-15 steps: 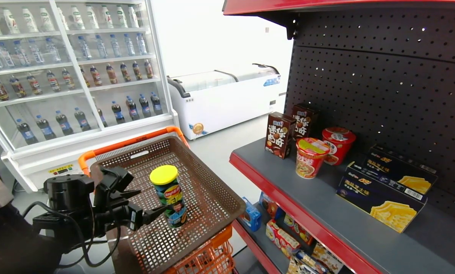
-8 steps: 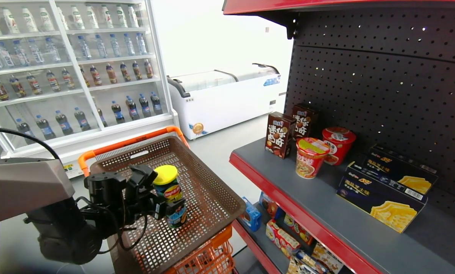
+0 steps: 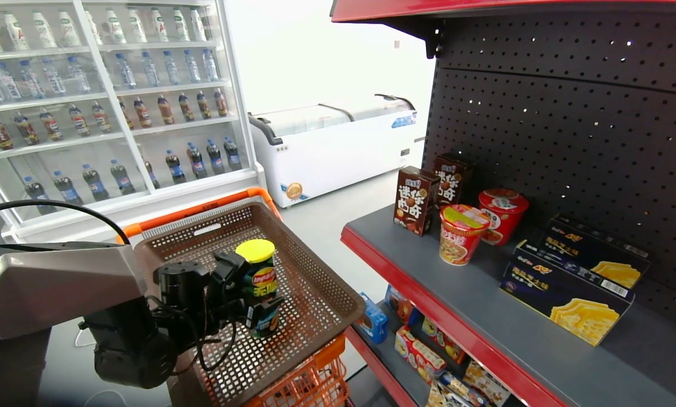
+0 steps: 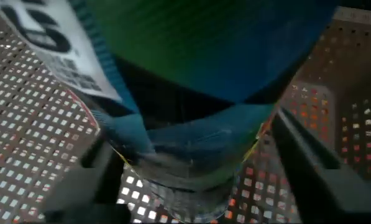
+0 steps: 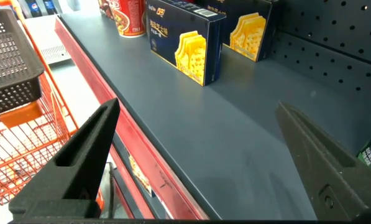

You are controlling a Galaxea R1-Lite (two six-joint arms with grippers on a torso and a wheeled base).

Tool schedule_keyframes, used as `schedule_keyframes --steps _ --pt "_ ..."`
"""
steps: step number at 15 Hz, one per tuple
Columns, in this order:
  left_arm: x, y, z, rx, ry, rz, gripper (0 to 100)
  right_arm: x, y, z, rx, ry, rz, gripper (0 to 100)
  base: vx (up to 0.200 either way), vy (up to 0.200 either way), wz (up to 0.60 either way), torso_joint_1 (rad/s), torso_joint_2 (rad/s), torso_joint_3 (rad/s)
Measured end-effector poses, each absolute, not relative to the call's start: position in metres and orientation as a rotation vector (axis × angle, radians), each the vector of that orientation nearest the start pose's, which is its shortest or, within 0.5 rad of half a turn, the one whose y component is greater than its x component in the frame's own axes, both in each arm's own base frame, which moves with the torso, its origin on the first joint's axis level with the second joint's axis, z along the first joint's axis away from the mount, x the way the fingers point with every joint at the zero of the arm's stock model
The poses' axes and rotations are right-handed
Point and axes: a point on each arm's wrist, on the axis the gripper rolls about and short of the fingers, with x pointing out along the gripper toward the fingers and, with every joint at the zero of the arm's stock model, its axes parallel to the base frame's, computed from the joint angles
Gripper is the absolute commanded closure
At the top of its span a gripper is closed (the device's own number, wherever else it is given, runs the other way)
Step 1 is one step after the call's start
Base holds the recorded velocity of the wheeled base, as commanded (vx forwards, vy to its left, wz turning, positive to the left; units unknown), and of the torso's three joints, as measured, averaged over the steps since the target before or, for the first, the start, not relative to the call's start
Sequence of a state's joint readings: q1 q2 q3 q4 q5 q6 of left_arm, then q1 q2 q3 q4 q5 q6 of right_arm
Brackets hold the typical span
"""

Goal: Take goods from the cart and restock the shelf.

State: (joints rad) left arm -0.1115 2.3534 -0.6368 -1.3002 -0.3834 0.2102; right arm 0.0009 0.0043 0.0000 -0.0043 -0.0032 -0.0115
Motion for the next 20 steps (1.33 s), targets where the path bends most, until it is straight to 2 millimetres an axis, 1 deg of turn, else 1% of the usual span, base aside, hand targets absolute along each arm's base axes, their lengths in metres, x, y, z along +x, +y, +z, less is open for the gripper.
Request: schedule_keyframes --steps 2,3,4,6,9,11,12,13,14,15,17,19,20 --pt "0.348 -0.049 -0.003 0.153 0.362 -0.488 100 -0.022 0.0 0.076 -0.011 0.0 -0.002 0 0.0 0.0 0.0 0.0 0.0 0.0" --pt "0.344 -0.049 0.004 0.152 0.36 -0.469 100 -0.022 0.0 0.076 -0.011 0.0 -0.002 0 0.0 0.0 0.0 0.0 0.0 0.0" --pt "0.341 -0.049 0.016 0.149 0.348 -0.448 100 -0.022 0.0 0.076 -0.011 0.0 -0.001 0 0.0 0.0 0.0 0.0 0.0 0.0" --pt "0.329 -0.048 0.048 0.142 0.34 -0.429 100 -0.022 0.0 0.076 -0.011 0.0 -0.001 0 0.0 0.0 0.0 0.0 0.0 0.0" --pt "0.296 -0.044 0.109 0.108 0.338 -0.412 100 -0.022 0.0 0.076 -0.011 0.0 -0.002 0 0.0 0.0 0.0 0.0 0.0 0.0" --pt "0.26 -0.039 0.149 0.088 0.329 -0.405 100 -0.022 0.0 0.076 -0.011 0.0 -0.002 0 0.0 0.0 0.0 0.0 0.0 0.0" --pt "0.238 -0.037 0.164 0.083 0.314 -0.403 100 -0.022 0.0 0.076 -0.012 0.0 -0.002 0 0.0 0.0 0.0 0.0 0.0 0.0" --pt "0.214 -0.034 0.175 0.08 0.298 -0.398 100 -0.022 0.0 0.076 -0.011 0.0 -0.002 0 0.0 0.0 0.0 0.0 0.0 0.0" --pt "0.192 -0.031 0.181 0.081 0.279 -0.386 100 -0.022 0.0 0.076 -0.011 0.0 -0.002 0 0.0 0.0 0.0 0.0 0.0 0.0" --pt "0.169 -0.028 0.185 0.082 0.251 -0.372 100 -0.022 0.0 0.076 -0.011 0.0 -0.002 0 0.0 0.0 0.0 0.0 0.0 0.0" --pt "0.123 -0.024 0.183 0.085 0.201 -0.374 100 -0.022 0.0 0.076 -0.011 0.0 -0.001 0 0.0 0.0 0.0 0.0 0.0 0.0" --pt "0.084 -0.019 0.174 0.09 0.161 -0.365 100 -0.022 0.0 0.076 -0.012 0.0 -0.001 0 0.0 0.0 0.0 0.0 0.0 0.0" --pt "0.069 -0.016 0.167 0.094 0.159 -0.335 100 -0.022 0.0 0.076 -0.013 -0.001 0.0 0 0.0 0.0 0.0 0.0 0.0 0.0"
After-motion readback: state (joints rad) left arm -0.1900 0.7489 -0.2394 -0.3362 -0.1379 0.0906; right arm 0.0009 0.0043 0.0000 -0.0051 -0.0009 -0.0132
